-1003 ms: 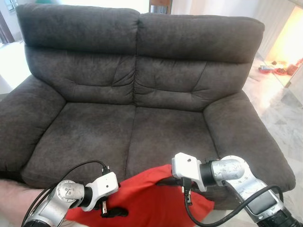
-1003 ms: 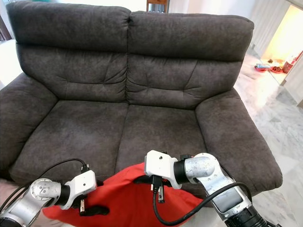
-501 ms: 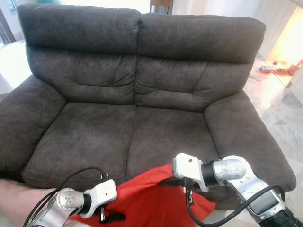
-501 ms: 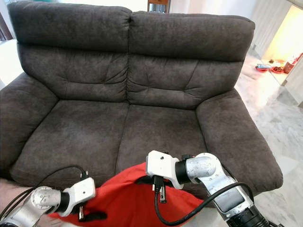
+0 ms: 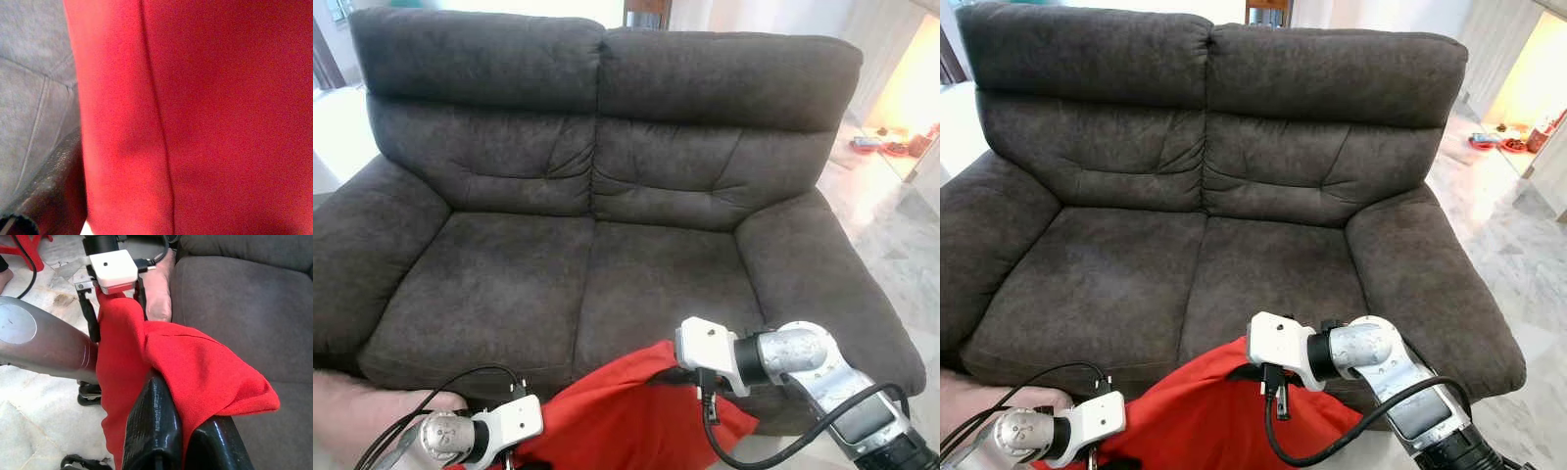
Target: Move the pillow to the sofa from floor
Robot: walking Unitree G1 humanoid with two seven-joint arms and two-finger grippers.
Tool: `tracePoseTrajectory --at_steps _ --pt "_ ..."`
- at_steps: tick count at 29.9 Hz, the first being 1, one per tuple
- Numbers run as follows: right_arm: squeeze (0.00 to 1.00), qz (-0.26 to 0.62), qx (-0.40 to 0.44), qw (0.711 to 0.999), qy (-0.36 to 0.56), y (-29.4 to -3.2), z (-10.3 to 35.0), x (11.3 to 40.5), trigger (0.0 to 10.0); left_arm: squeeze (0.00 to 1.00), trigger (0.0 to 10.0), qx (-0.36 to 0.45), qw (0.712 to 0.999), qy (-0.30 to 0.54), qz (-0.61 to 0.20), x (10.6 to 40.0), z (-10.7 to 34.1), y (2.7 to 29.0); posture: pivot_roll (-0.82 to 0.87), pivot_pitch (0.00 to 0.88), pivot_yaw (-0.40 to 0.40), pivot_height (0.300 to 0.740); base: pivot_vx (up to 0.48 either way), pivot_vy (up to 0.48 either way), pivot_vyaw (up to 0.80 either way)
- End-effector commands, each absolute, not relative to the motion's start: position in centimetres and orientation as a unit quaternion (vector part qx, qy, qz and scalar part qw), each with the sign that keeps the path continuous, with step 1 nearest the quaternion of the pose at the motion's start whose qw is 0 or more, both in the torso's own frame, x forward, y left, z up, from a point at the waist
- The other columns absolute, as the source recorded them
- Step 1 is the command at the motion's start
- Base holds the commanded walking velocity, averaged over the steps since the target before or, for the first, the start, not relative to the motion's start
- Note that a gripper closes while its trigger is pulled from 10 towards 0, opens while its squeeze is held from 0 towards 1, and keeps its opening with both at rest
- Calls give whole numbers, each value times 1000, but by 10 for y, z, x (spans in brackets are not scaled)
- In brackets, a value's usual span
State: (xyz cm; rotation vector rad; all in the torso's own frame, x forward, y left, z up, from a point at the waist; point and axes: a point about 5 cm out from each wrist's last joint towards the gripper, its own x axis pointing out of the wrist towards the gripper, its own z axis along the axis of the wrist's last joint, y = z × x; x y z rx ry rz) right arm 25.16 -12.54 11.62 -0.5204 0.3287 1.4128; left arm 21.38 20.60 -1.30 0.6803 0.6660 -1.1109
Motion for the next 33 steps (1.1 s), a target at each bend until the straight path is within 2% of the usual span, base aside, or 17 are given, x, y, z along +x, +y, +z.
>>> tracePoseTrajectory --at_steps 1,11,15,22,29,30,31,32,33 --pt "0 617 -252 738 110 -134 133 262 0 0 10000 316 733 319 -510 206 -19 210 79 14 -98 726 0 0 0" --pt "0 603 -238 752 115 -138 125 266 0 0 10000 322 737 321 -499 203 -24 213 82 16 -95 726 0 0 0" --pt "0 598 -241 754 123 -141 121 266 0 0 10000 333 718 340 -508 196 -30 217 81 14 -93 726 0 0 0" --pt "0 598 -241 754 124 -142 120 266 0 0 10000 353 705 353 -504 190 -36 222 85 13 -93 726 0 0 0" --pt "0 600 -243 752 119 -140 121 268 0 0 10000 416 697 372 -450 188 -49 232 85 6 -94 726 0 0 0" --pt "0 600 -244 752 119 -140 121 268 0 0 9765 422 698 373 -442 189 -49 235 85 6 -94 726 0 0 0" --pt "0 600 -244 752 119 -140 121 268 0 0 8627 427 701 374 -432 189 -49 237 85 6 -94 726 0 0 0" --pt "0 601 -244 752 119 -140 121 268 0 0 6745 434 704 371 -422 191 -49 240 85 6 -94 726 0 0 0" --pt "0 601 -244 752 119 -140 121 268 0 0 6745 435 705 370 -421 191 -49 240 85 6 -94 726 0 0 0"
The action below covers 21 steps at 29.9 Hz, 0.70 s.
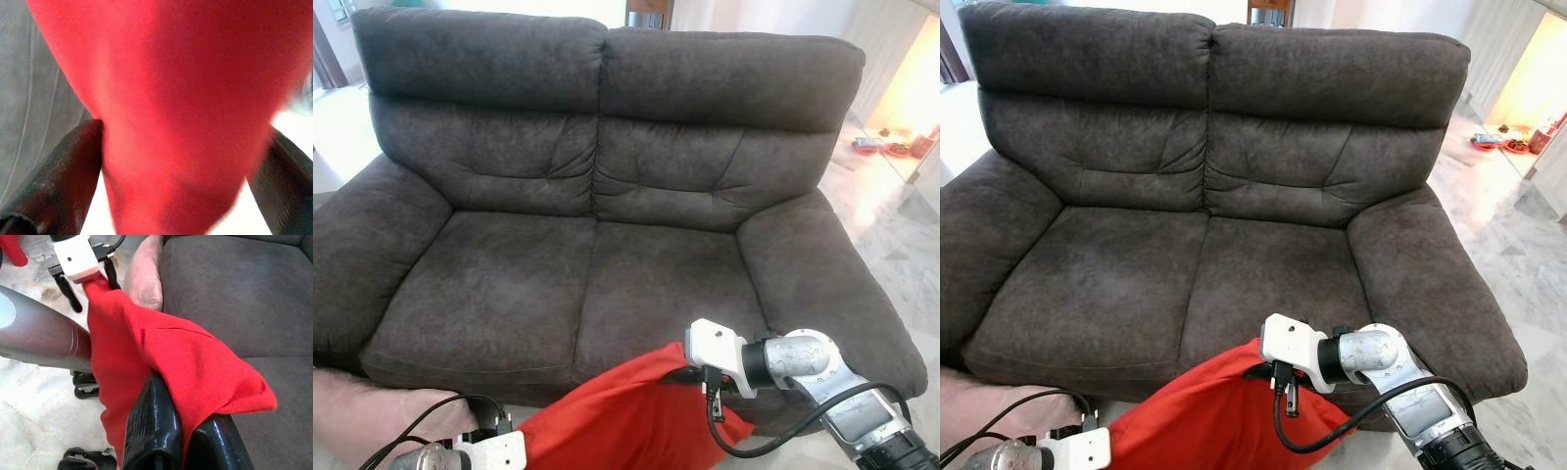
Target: Move the pillow to the sofa from floor
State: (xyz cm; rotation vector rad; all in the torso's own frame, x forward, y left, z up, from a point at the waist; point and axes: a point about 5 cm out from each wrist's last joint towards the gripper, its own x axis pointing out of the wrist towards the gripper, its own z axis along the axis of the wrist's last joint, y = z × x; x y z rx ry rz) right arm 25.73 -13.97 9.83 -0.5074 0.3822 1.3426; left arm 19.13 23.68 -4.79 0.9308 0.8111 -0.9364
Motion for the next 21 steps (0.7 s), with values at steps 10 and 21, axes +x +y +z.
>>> tracePoseTrajectory --at_steps 10,21 --pt "0 604 -244 750 117 -139 122 266 0 0 0 422 762 313 -379 200 -46 229 81 8 -99 726 0 0 0" --pt "0 604 -244 749 118 -140 122 265 0 0 0 412 752 331 -393 199 -50 225 79 15 -99 726 0 0 0"
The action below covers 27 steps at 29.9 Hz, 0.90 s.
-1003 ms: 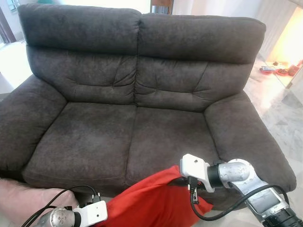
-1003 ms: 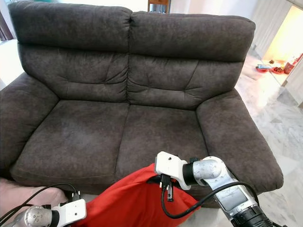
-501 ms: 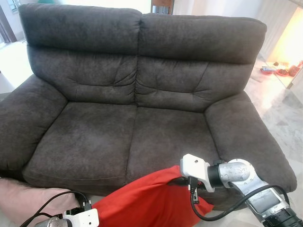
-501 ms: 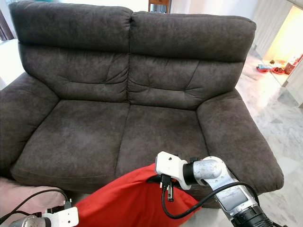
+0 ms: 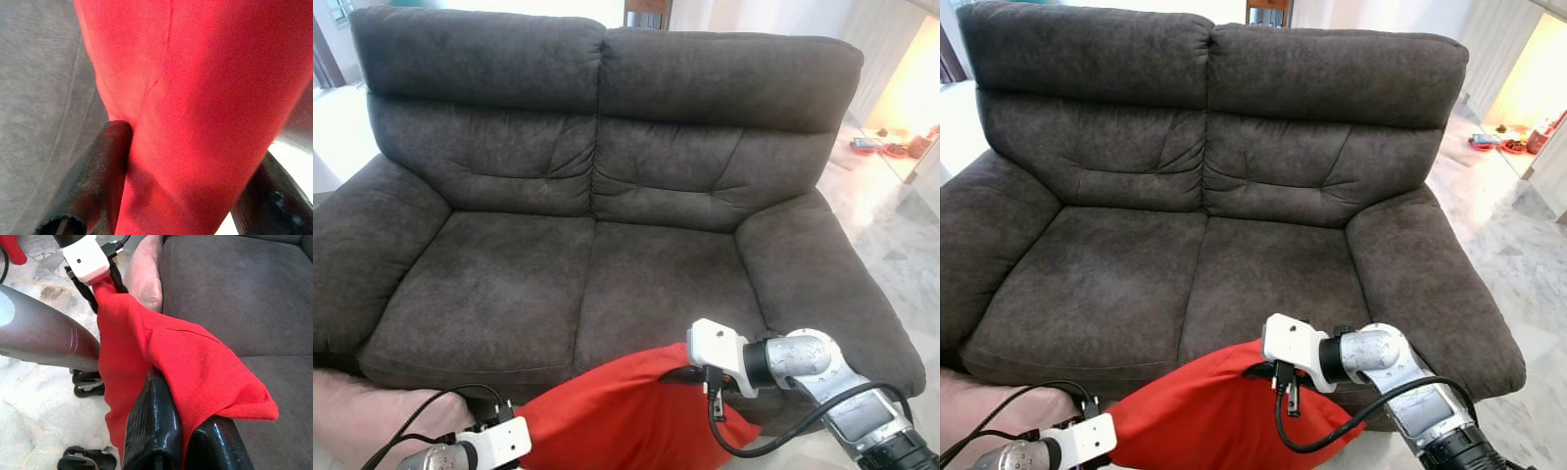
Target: Move the pillow to the sofa from floor
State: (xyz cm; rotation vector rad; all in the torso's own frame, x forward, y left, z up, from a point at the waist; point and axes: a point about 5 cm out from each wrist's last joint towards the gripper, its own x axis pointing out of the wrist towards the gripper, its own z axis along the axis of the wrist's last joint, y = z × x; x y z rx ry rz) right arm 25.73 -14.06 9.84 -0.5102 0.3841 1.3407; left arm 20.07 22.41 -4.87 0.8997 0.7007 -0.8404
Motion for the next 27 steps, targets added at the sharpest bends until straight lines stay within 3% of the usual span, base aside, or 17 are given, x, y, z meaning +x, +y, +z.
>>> tracePoseTrajectory --at_steps 1,27 --pt "0 604 -244 749 119 -140 122 265 0 0 0 413 750 334 -394 198 -50 226 79 15 -99 726 0 0 0" --pt "0 604 -244 748 127 -140 116 263 0 0 0 451 718 359 -390 184 -57 242 87 22 -98 726 0 0 0"
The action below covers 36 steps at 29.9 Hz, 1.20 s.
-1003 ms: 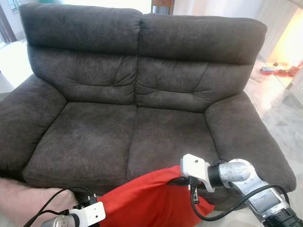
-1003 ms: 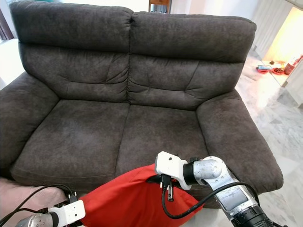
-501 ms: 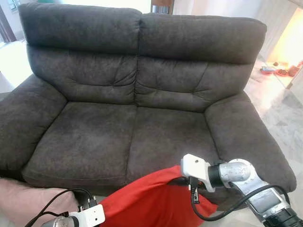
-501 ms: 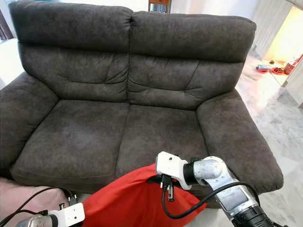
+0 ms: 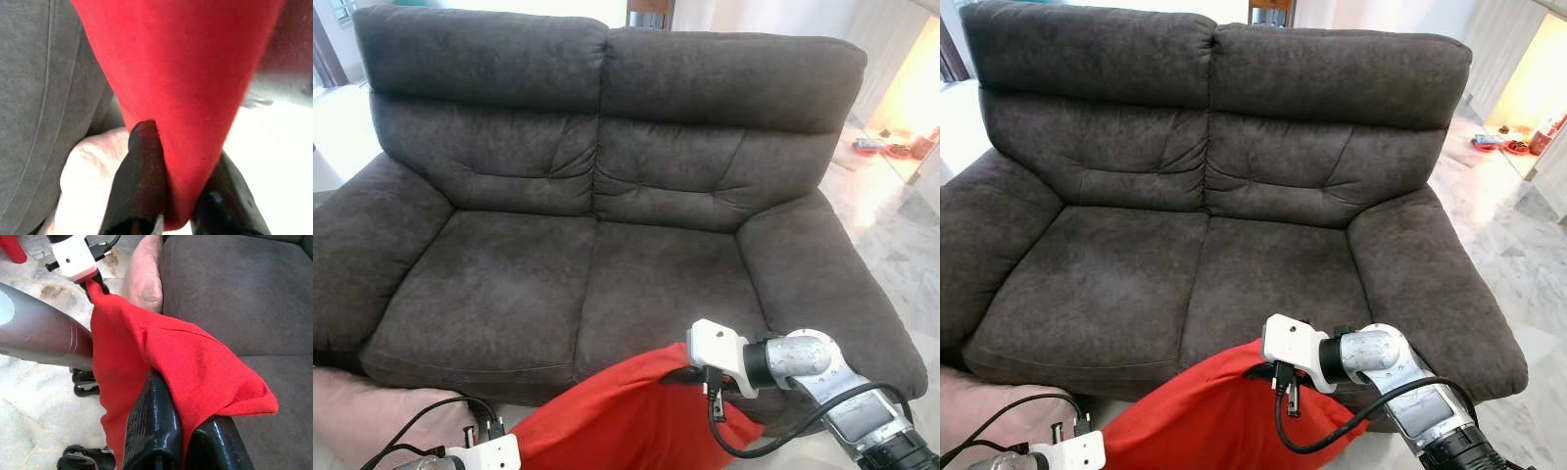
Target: Move the pillow to the sofa from floor
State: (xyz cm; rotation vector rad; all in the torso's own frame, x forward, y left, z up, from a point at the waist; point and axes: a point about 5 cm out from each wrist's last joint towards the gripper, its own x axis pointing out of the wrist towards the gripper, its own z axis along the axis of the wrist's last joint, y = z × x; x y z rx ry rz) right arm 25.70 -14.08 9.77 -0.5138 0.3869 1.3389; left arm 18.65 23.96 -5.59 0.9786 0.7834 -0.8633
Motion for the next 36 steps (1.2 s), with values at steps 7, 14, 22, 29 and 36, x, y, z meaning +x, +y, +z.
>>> tracePoseTrajectory --at_steps 7,14,22,29,36 --pt "0 604 -244 748 126 -139 116 264 0 0 0 458 748 339 -341 193 -54 243 87 23 -98 726 0 0 0" --pt "0 605 -242 748 125 -138 116 263 0 0 0 458 763 334 -311 202 -54 236 86 22 -99 726 0 0 0" --pt "0 597 -237 756 126 -139 113 262 0 0 0 437 793 323 -276 208 -51 233 87 21 -101 726 0 0 0" --pt "0 490 -241 823 158 -160 83 271 0 0 706 344 911 197 -115 259 -7 235 88 20 -102 726 0 0 0" --pt "0 365 -229 882 193 -169 61 279 10000 0 10000 286 950 -17 -124 294 66 188 92 11 -92 726 0 0 0"
